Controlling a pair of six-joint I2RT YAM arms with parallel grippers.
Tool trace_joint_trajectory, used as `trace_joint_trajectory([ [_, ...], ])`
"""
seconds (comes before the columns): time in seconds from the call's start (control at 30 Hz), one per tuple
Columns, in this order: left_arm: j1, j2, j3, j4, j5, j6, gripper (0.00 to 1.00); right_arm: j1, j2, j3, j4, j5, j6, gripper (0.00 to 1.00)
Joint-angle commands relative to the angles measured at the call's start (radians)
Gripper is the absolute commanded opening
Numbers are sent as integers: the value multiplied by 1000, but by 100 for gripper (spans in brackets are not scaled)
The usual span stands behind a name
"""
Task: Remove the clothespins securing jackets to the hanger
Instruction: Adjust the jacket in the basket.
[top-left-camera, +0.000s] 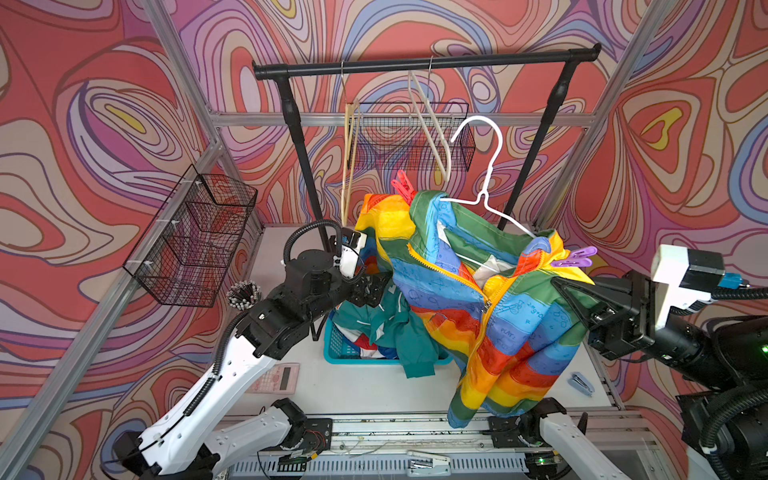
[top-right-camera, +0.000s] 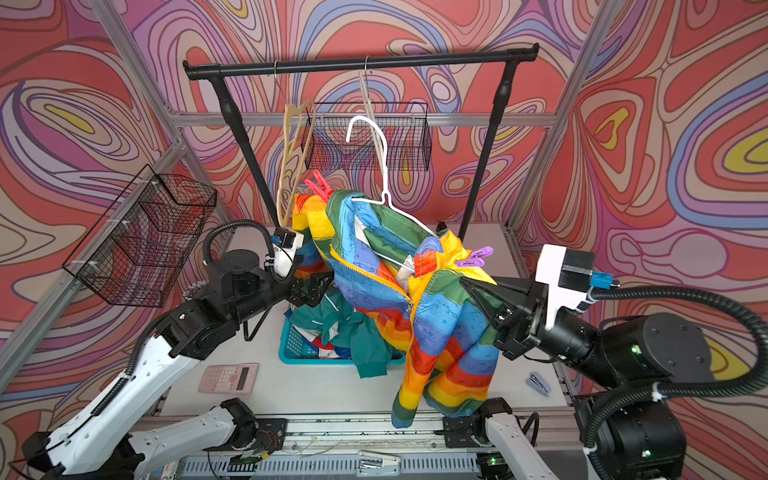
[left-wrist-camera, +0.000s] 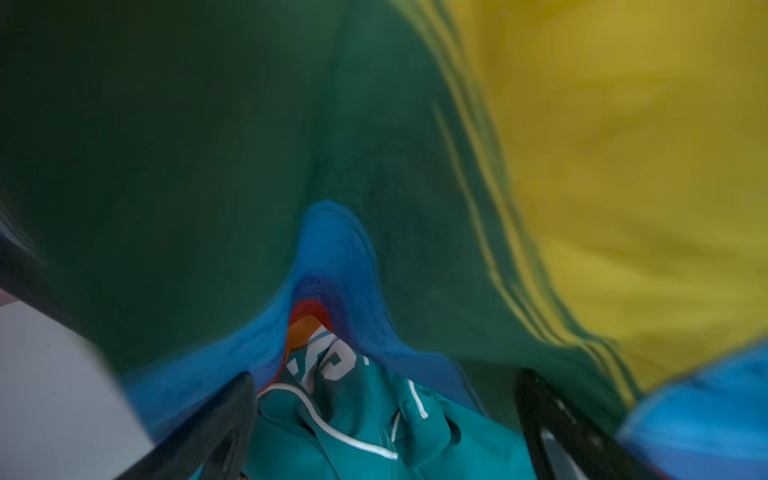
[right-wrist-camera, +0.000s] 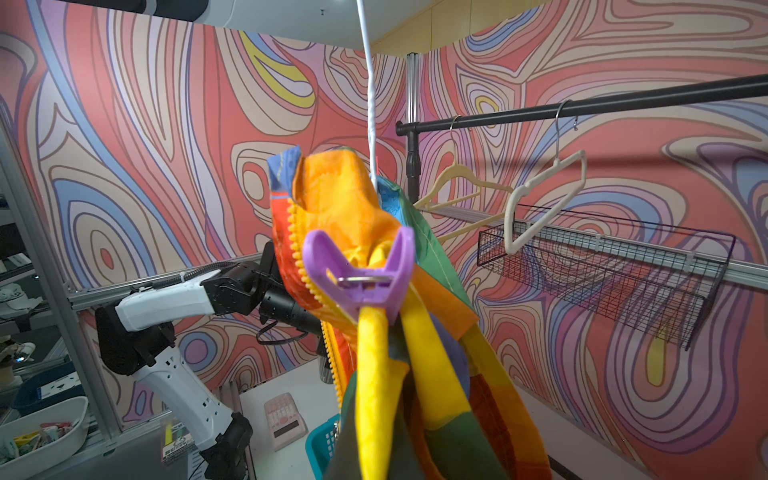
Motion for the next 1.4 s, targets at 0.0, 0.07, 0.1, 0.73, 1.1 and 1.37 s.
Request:
trace_joint_trajectory([
  [0.0, 58, 26, -18, 125, -17, 37, 100, -3, -12, 0, 106, -10, 12, 0],
  [0.07, 93, 42, -43, 171, -9, 26, 100, -4, -11, -1, 105, -9, 15, 0],
  [0.1, 107, 47, -60, 188, 6, 22, 100, -5, -8, 2, 103, -6, 16, 0],
  [0.73, 356, 162, -146, 508, 357, 35, 100, -4, 33, 44, -4, 50, -61, 0],
  [1.1, 362, 336, -95, 693, 835, -88, 64, -4, 78, 15, 147, -4, 61, 0],
  [1.37, 362, 133, -142, 735, 795, -161, 0, -5, 151, 21, 333, 13, 210, 0],
])
